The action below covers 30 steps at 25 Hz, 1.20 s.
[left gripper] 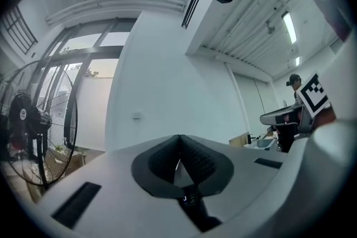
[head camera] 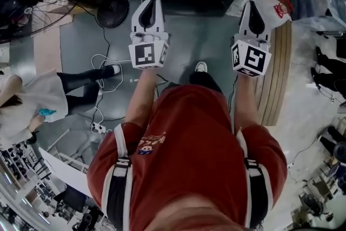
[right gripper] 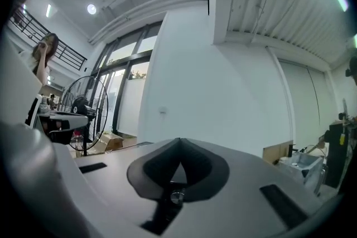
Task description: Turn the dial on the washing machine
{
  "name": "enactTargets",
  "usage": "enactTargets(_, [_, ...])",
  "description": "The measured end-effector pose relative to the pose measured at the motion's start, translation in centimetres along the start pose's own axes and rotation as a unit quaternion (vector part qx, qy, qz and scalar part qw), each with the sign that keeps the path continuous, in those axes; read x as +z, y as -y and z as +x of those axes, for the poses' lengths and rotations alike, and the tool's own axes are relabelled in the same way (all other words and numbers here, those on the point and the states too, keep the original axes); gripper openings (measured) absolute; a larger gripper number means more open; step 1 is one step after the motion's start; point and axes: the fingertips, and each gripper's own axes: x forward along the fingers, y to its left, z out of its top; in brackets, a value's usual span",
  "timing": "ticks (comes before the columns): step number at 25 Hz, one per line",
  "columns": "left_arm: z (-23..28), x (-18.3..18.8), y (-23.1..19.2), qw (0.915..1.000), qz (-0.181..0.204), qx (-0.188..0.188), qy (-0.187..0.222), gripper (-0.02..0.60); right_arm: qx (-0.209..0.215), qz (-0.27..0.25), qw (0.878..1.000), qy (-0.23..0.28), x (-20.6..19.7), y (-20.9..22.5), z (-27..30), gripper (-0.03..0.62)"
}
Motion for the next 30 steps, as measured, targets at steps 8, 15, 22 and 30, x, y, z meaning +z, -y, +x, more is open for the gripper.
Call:
enactTargets(8, [2.6,-4.2,1.6,0.9998,0.008,0.008,-0.016,0.015,0.019,-0.001,1.000,-0.016,-4.2,1.7,3.5,0.006])
enactTargets(15, [2.7,-8.0,1.3,0.9995,-0.015,-0.009,-0.026,0.015,0.036,-0.002,0.999,-0.031,-7.4,0.0,4.9,0.006])
enactTargets(22, [4.1,-11.7,-0.5,0.9989,-0.022,-0.011,-0.040,0.015,0.042,-0.015,0.998,-0.052,-10.7,-2.1,7.8,0.007])
enactTargets(30, [6.5,-17.8,-2.8,0.9970,-0.040,-0.016,-0.065,0.016,0.046,-0.020,0.994,-0.094,-16.8,-4.4,11.9,0.008])
